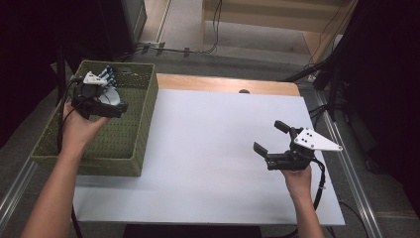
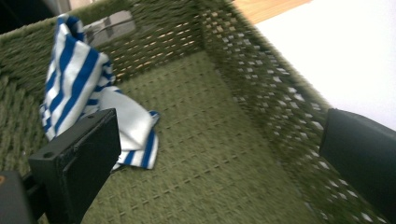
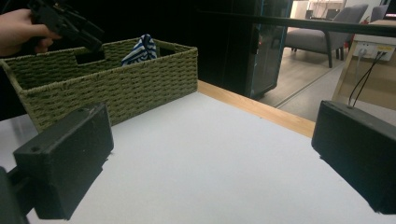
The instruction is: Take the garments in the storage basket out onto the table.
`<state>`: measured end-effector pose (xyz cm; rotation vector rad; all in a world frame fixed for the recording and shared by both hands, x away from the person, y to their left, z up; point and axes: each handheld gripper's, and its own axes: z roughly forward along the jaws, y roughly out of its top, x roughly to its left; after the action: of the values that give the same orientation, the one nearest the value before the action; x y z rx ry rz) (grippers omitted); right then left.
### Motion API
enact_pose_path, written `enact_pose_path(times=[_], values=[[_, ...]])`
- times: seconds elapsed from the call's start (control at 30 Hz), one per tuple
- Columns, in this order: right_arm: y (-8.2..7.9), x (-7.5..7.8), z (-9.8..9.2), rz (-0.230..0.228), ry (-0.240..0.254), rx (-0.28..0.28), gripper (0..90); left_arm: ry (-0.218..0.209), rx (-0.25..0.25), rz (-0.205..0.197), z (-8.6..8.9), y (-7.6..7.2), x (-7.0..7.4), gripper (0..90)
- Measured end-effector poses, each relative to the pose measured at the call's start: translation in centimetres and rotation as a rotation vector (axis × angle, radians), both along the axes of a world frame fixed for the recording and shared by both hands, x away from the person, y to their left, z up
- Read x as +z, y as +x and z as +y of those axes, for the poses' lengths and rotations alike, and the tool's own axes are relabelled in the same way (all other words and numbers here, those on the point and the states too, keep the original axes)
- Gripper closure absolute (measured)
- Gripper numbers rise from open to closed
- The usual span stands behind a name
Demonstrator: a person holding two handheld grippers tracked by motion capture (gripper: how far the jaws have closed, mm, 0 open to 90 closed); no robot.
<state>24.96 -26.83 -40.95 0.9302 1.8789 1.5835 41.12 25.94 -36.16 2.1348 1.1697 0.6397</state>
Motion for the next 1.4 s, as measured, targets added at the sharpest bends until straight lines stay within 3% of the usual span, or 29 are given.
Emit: enact_pose_path(times=[0.2,0.43,0.53,0.87,1.03,1.27,1.4], values=[[0.0,0.0,-0.1,-0.001,0.0,-0.003,0.0,0.02,0.049,0.011,0.8,2.0,-0.1,0.0],[0.0,-0.1,0.0,0.0,-0.006,0.0,0.0,0.032,0.039,0.001,1.2,3.2,-0.4,0.0],[0.0,-0.1,0.0,-0.001,-0.008,0.0,0.0,0.057,0.033,0.0,1.3,3.9,-0.6,0.0],[0.1,-0.3,0.5,0.005,-0.029,0.005,0.0,0.093,0.075,0.05,1.5,7.1,-1.3,0.0],[0.1,-0.3,0.5,0.005,-0.034,0.003,0.0,0.083,0.094,0.07,1.8,8.0,-1.9,0.0],[0.2,-0.5,0.4,0.01,-0.034,-0.004,0.0,0.105,0.125,0.1,2.4,9.7,-3.2,0.0],[0.3,-0.6,0.4,0.009,-0.042,-0.001,0.0,0.089,0.16,0.117,2.9,10.9,-3.7,0.0]])
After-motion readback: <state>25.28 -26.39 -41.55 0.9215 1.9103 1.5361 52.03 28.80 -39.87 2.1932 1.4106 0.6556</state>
